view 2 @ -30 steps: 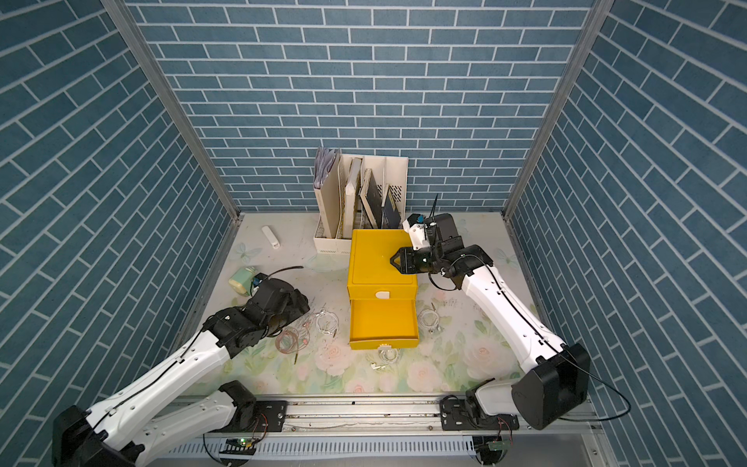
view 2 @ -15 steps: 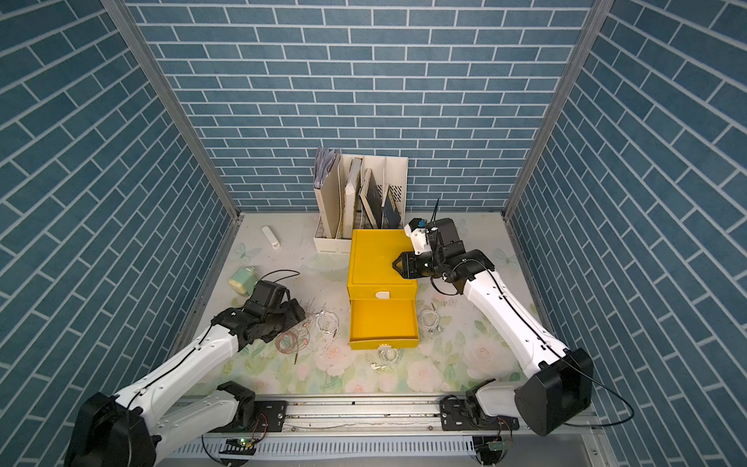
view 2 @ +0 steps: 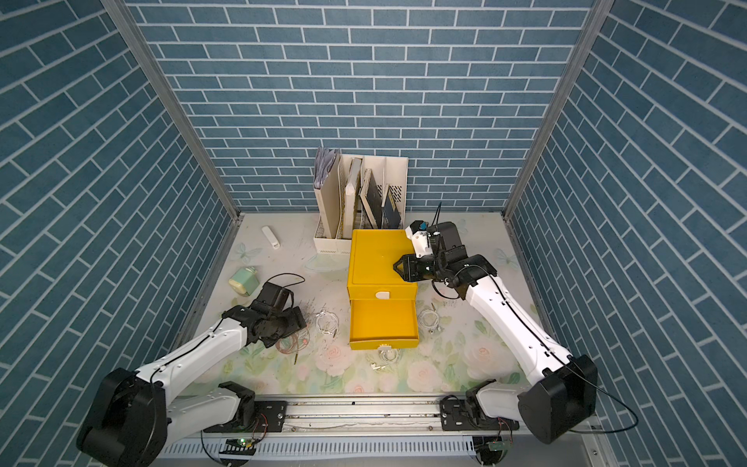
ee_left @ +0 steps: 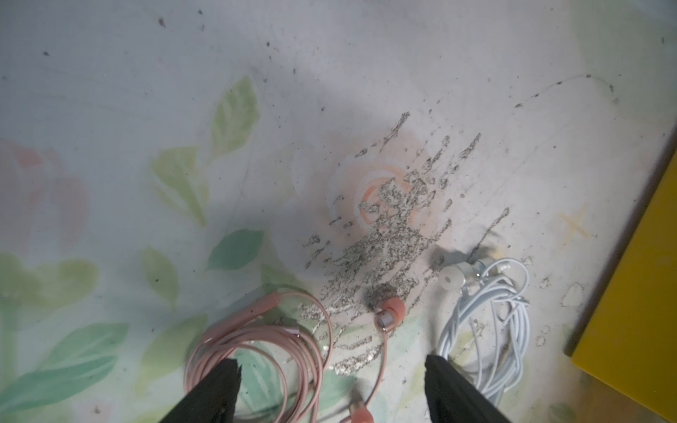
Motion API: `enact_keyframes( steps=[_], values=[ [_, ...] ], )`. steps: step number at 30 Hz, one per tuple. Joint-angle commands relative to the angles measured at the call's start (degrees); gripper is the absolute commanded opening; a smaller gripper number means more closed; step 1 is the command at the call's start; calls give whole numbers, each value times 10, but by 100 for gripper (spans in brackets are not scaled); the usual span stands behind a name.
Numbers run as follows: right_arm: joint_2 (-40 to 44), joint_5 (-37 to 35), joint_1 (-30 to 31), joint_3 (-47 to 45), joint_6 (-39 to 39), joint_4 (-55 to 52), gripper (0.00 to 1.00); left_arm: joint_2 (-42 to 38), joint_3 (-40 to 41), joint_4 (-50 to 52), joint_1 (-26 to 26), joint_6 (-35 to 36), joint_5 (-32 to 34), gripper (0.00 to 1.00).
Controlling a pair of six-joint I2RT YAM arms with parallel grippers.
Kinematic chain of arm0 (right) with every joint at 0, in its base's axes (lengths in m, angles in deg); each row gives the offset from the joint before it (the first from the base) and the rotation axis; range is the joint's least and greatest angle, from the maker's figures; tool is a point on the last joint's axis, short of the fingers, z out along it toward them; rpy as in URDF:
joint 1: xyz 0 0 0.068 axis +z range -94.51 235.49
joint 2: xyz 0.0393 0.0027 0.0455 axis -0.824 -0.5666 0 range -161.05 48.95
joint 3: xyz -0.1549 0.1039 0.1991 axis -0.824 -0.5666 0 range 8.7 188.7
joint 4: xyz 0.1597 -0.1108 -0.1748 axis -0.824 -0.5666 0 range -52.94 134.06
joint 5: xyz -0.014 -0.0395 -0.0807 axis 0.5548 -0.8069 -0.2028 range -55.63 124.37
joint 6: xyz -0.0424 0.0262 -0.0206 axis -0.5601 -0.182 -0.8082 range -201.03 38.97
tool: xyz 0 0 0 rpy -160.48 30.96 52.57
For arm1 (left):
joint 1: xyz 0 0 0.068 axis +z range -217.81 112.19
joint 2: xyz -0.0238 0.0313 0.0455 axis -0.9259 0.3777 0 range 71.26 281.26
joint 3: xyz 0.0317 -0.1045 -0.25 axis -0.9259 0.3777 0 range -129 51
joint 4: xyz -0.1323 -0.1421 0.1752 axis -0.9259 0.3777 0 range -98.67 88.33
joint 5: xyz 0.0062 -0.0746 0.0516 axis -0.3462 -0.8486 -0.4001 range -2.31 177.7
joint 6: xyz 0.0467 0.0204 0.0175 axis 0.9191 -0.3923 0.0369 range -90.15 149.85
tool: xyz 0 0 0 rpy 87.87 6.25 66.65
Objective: Place the wired earphones into the drawer by color
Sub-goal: Pick up the wired earphones from the center of the board.
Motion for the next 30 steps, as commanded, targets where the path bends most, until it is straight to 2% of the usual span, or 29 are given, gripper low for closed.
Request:
enact_keyframes(
  steps=[1,16,21,26,30],
  values=[
    [4,-11,0,-21,-14,-20,41,12,1,14,6,20,0,83],
    [-1,-10,-1,-27,-13,-14,39,41,28,-8,6,33,-3,69],
    [0,-13,-1,-26,-13,-15,38,35,32,-8,6,36,-6,61],
    [-4,-12,-1,-25,-13,-13,38,36,36,-14,6,39,-7,46],
    [-2,-15,-1,-25,-12,-14,38,36,39,-19,5,41,-12,43]
  ],
)
